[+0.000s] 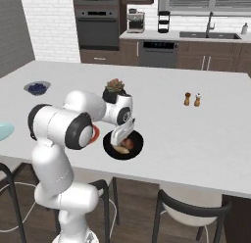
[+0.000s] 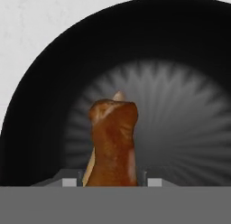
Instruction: Pick the chicken drumstick and sweet potato from their plates and place them in the bowl. Then put the bowl in the fridge.
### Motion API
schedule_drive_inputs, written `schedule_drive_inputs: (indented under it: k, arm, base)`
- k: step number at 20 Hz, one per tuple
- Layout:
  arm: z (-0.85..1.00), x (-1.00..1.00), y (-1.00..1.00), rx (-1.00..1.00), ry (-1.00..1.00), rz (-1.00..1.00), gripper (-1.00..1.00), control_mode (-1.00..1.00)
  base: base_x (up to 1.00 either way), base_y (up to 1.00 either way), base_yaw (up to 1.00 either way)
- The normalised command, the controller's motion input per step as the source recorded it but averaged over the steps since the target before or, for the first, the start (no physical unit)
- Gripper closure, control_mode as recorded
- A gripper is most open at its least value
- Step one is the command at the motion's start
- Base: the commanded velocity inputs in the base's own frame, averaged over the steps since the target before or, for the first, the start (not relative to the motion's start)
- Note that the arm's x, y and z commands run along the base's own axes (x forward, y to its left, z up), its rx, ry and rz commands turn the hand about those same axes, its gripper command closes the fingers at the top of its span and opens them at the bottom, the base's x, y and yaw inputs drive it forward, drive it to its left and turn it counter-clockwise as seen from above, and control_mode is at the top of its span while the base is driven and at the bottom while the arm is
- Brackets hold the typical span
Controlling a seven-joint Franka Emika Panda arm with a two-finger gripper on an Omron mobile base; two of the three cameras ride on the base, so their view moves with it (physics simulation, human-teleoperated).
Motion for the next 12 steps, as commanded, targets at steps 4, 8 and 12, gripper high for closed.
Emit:
schedule_drive_inputs:
  k: [4, 8, 12]
  arm:
    - [-0.23, 0.18, 0.00, 0.00, 0.00, 0.04, -1.00, -1.00]
    - [0.00, 0.00, 0.00, 0.00, 0.00, 0.00, -1.00, -1.00]
    - [0.02, -0.02, 0.00, 0.00, -0.06, 0.00, -1.00, -1.00]
  base:
    - [0.00, 0.00, 0.00]
    - [0.00, 0.00, 0.00]
    - [0.00, 0.00, 0.00]
